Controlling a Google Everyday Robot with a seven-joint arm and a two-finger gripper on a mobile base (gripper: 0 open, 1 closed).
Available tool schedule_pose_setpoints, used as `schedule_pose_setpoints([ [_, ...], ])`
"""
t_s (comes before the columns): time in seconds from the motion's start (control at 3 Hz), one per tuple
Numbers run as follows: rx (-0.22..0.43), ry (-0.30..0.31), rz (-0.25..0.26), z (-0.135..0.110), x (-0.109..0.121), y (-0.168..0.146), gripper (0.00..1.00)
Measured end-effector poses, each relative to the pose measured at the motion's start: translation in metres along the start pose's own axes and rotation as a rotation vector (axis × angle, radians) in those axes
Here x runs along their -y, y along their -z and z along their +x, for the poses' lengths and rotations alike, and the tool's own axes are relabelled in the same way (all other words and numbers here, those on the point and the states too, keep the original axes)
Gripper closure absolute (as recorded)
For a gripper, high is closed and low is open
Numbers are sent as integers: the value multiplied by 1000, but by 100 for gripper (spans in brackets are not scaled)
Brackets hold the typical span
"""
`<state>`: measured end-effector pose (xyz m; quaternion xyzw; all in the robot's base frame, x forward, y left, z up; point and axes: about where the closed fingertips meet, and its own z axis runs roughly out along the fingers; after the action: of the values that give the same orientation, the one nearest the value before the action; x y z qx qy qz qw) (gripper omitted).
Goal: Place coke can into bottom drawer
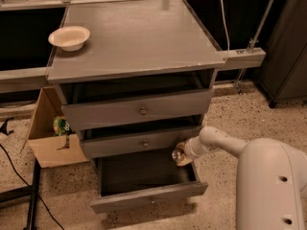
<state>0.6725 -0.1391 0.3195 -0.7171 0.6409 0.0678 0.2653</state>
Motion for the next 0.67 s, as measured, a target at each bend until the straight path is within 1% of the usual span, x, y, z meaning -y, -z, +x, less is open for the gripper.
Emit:
schedule_pose_setpoints([
  [0.33,40,-14,-16,18,-10,-52,100],
  [0.67,54,-18,-36,18,-16,-73,100],
])
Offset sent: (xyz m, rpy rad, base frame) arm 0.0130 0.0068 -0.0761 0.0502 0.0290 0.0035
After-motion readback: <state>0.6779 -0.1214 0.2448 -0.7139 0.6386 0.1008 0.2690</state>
